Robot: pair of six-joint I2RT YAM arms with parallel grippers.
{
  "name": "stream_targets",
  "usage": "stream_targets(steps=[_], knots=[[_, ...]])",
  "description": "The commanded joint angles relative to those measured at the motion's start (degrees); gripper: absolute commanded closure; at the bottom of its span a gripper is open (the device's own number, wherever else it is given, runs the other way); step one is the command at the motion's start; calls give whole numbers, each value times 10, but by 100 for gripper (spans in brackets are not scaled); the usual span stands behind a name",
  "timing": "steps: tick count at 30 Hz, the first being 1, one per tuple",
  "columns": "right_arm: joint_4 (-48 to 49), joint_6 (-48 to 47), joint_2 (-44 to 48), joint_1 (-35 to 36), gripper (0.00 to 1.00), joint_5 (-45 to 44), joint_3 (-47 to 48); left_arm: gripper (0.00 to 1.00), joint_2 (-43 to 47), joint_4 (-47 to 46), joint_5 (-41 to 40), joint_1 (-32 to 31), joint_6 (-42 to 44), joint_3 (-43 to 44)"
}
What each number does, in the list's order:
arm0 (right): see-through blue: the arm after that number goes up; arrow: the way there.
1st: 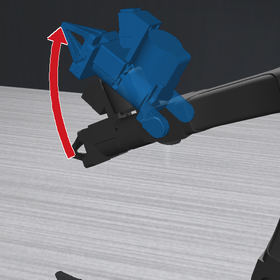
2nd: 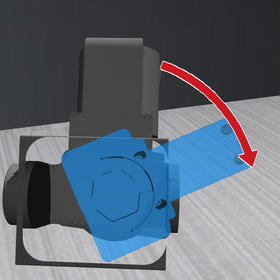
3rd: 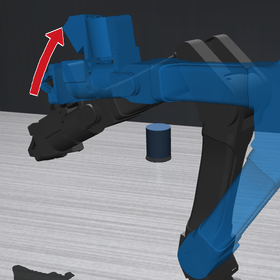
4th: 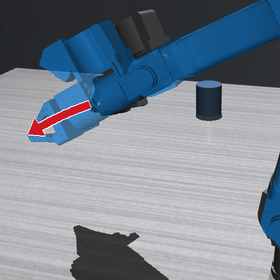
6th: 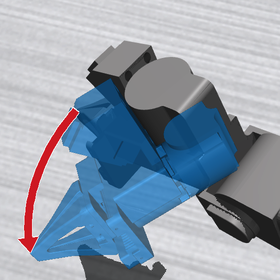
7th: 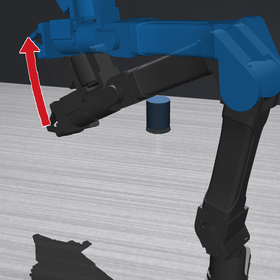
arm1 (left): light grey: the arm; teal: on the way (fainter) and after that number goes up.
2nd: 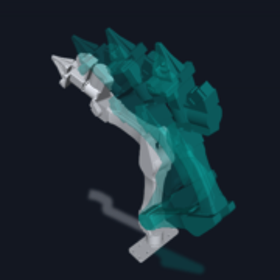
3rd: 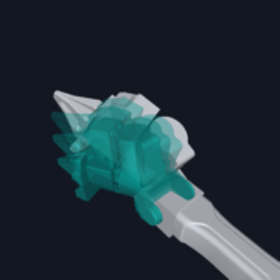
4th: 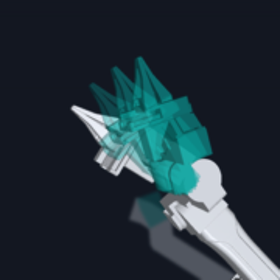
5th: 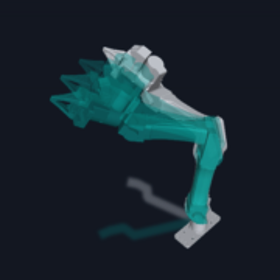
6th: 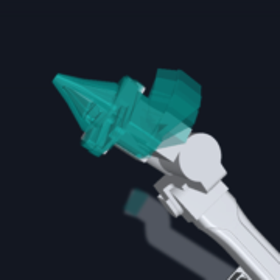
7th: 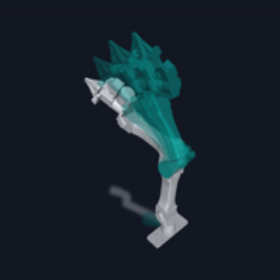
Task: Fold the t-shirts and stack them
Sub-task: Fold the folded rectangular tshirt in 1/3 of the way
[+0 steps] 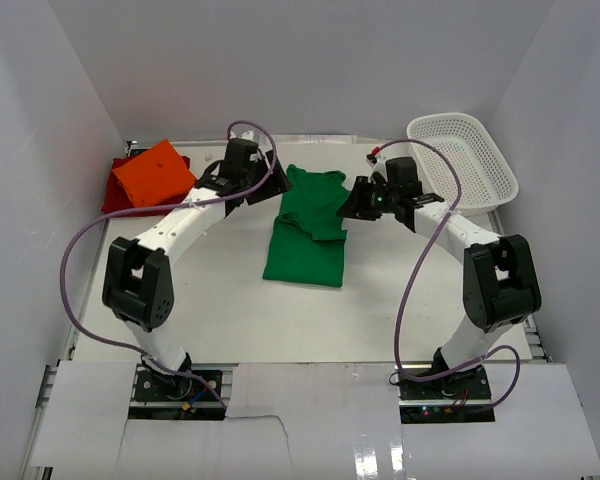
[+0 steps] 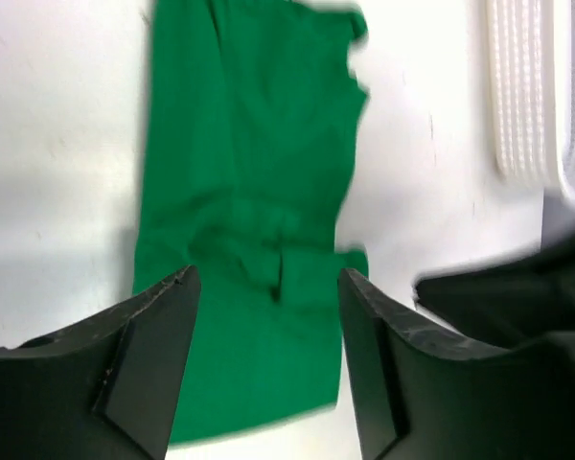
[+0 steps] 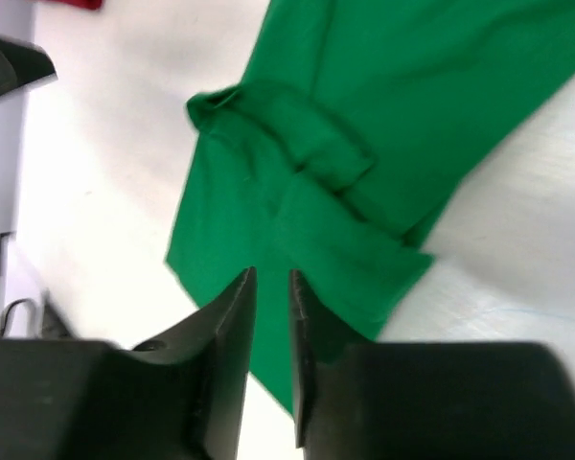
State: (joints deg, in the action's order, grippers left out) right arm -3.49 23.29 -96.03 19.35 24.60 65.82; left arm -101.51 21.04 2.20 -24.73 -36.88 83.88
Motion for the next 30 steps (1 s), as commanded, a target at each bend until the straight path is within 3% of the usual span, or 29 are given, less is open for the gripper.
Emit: stream_targets(steps=[1, 3, 4, 5, 9, 13, 25, 30], knots=[[49, 25, -20, -1, 77, 124, -35, 33, 53, -31, 133, 2, -18, -97], [101, 46, -25, -1, 92, 157, -58, 61, 63, -74, 176, 2, -33, -181], [119, 68, -28, 1, 92, 161, -81, 95, 69, -128, 220, 2, -48, -208], [148, 78, -29, 2, 92, 172, -89, 100, 67, -157, 244, 1, -53, -232], [182, 98, -37, 26, 92, 172, -119, 100, 48, -252, 298, -5, -59, -291], [201, 103, -38, 52, 92, 141, -141, 100, 28, -273, 307, -18, -61, -293], [236, 104, -111, 104, 92, 1, -140, 100, -7, -282, 263, -62, -72, -304], [248, 108, -141, 104, 92, -7, -127, 100, -39, -283, 230, -71, -73, -319]])
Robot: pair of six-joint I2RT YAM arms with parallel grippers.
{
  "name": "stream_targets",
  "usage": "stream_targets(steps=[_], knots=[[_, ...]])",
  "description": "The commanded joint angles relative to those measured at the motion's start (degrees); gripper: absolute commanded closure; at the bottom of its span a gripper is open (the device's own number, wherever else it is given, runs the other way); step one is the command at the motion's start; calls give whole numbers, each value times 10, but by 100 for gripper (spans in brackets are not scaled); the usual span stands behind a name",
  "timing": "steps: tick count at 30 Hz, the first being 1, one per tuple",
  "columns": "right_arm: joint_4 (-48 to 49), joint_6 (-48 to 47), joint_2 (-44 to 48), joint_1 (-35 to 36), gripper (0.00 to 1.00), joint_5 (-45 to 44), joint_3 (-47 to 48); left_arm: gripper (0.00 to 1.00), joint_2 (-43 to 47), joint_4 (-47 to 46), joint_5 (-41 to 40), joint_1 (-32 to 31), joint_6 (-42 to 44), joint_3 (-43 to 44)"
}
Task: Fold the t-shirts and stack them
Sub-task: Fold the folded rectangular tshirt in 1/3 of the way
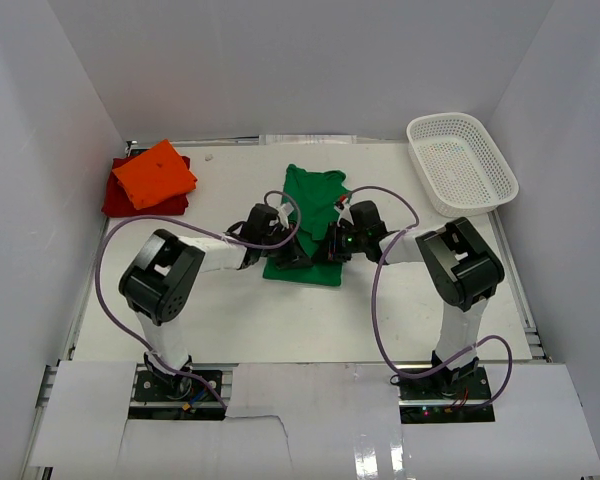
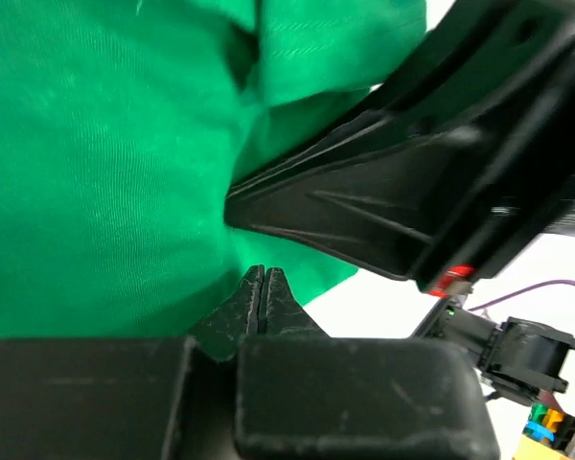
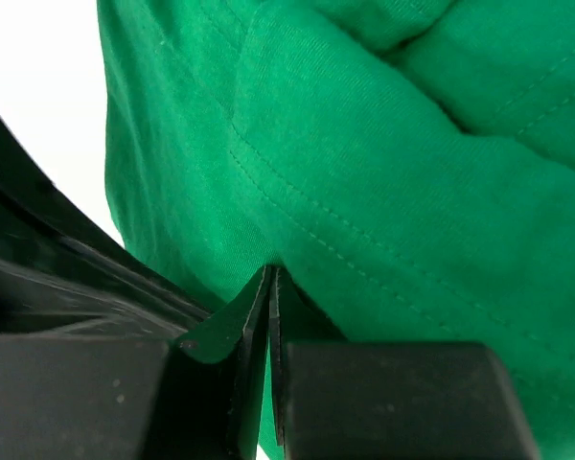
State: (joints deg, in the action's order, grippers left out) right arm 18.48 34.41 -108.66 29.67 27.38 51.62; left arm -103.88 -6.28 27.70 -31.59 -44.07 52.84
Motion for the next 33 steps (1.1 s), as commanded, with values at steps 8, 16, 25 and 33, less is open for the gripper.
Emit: stream_targets(steps=[8, 16, 25, 33], knots=[[21, -9, -16, 2, 92, -60, 25, 100, -22, -2, -98, -13, -11, -54], [21, -12, -13, 2, 92, -83, 23, 100, -92, 3, -137, -17, -27, -55], [-5, -31, -49, 1, 92, -115, 92, 100, -111, 5, -153, -43, -35, -74], [-27, -47, -80, -7, 91, -135, 150, 100, -120, 20, -162, -51, -33, -74]])
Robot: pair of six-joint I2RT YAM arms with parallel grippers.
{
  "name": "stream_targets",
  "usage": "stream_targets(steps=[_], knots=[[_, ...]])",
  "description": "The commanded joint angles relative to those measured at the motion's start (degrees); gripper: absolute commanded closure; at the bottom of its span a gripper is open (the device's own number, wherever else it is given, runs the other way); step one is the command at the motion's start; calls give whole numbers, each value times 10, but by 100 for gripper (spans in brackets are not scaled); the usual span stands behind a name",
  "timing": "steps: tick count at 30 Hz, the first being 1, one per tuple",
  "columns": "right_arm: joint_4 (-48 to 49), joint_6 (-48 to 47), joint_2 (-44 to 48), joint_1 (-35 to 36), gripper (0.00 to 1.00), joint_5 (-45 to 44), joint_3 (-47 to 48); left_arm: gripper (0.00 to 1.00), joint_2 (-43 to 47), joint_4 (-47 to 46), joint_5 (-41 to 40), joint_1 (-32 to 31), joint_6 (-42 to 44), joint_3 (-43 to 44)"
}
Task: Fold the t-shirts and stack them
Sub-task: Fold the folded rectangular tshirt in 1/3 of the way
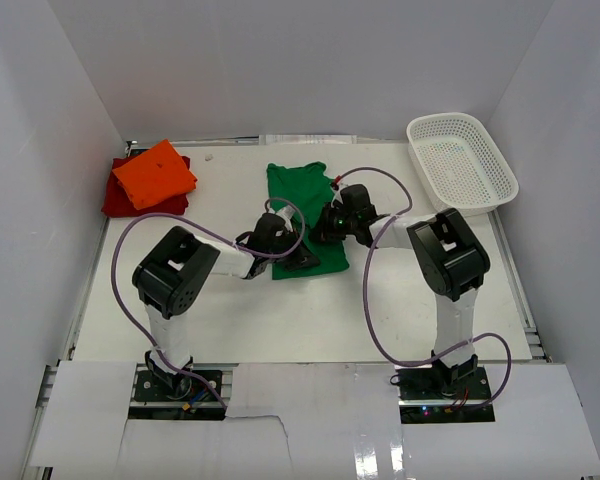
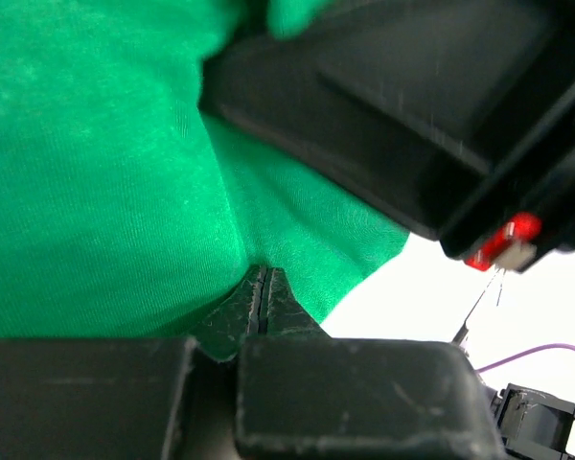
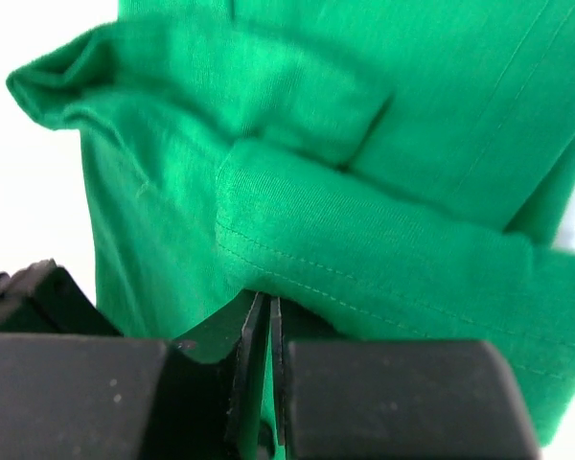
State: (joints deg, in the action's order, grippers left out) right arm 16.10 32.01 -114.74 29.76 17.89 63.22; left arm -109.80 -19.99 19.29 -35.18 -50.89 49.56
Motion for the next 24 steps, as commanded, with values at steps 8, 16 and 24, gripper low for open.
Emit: stream_targets(steps=[8, 16, 24], knots=[[-62, -59, -84, -22, 90, -53, 187, 100, -53, 166, -85, -23, 32, -54], [-193, -106, -198, -32, 89, -30, 465, 100, -46, 177, -89, -34, 31, -60], [-220, -147, -111, -54, 74, -29, 462, 100, 3, 217, -69, -42, 52, -60]])
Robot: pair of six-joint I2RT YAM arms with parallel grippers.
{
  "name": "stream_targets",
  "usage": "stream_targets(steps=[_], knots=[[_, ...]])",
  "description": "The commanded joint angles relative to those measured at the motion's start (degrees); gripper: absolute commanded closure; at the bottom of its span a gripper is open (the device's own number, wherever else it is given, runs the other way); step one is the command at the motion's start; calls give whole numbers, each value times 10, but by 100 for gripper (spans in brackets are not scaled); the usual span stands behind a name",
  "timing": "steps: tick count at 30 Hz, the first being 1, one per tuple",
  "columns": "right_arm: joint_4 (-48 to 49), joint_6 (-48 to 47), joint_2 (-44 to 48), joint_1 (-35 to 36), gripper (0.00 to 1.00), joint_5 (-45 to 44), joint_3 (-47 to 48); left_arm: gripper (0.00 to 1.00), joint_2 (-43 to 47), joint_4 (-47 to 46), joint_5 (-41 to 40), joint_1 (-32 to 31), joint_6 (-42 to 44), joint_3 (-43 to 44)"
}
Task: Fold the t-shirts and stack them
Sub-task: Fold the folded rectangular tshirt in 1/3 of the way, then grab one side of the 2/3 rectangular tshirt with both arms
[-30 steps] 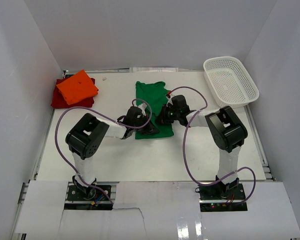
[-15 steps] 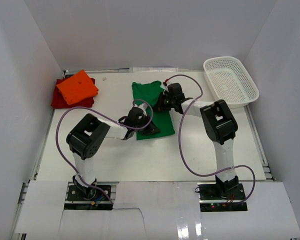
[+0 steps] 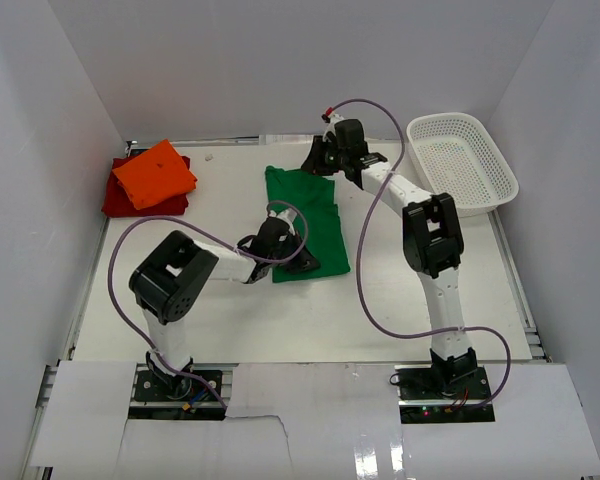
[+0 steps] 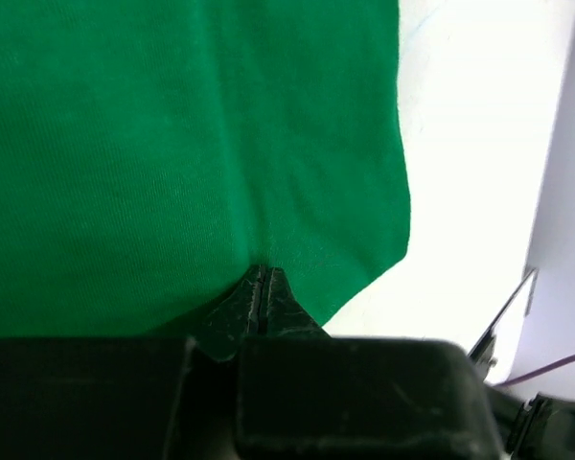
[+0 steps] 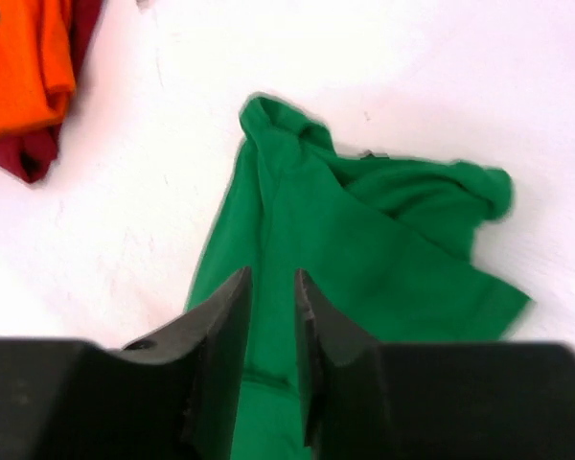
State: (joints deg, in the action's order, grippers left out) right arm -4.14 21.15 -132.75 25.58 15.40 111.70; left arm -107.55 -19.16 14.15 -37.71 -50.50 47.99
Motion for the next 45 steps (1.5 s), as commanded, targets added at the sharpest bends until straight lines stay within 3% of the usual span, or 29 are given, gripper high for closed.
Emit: stream_targets(steps=[1, 3, 4, 5, 7, 8, 16, 21, 28, 36, 45], knots=[[-17, -50, 109, -18, 68, -7, -64, 100, 15, 222, -7, -17, 59, -42], [-19, -55, 171, -26, 46, -1, -110, 100, 59, 244, -3, -17, 71, -21], [-22, -56, 190, -34, 41, 3, -155, 96, 99, 278, -4, -17, 80, -8], [-27, -56, 210, -36, 36, 3, -178, 73, 120, 296, -6, -17, 84, 9], [-35, -58, 266, -43, 33, 2, -226, 48, 178, 333, -6, -17, 87, 50], [-35, -59, 284, -44, 32, 6, -271, 31, 195, 340, -4, -17, 88, 59], [-112, -11, 410, -44, 31, 69, -448, 3, 312, 427, -11, 11, 98, 77], [-61, 52, 514, -43, 33, 94, -627, 2, 323, 447, 47, 134, 134, 18], [-3, 119, 594, -36, 37, 124, -762, 2, 336, 471, 9, 164, 153, -38], [145, 192, 538, -18, 38, 164, -834, 2, 311, 431, 24, 166, 147, -98], [235, 240, 434, 44, 41, 161, -808, 2, 260, 350, 41, 194, 125, -155]])
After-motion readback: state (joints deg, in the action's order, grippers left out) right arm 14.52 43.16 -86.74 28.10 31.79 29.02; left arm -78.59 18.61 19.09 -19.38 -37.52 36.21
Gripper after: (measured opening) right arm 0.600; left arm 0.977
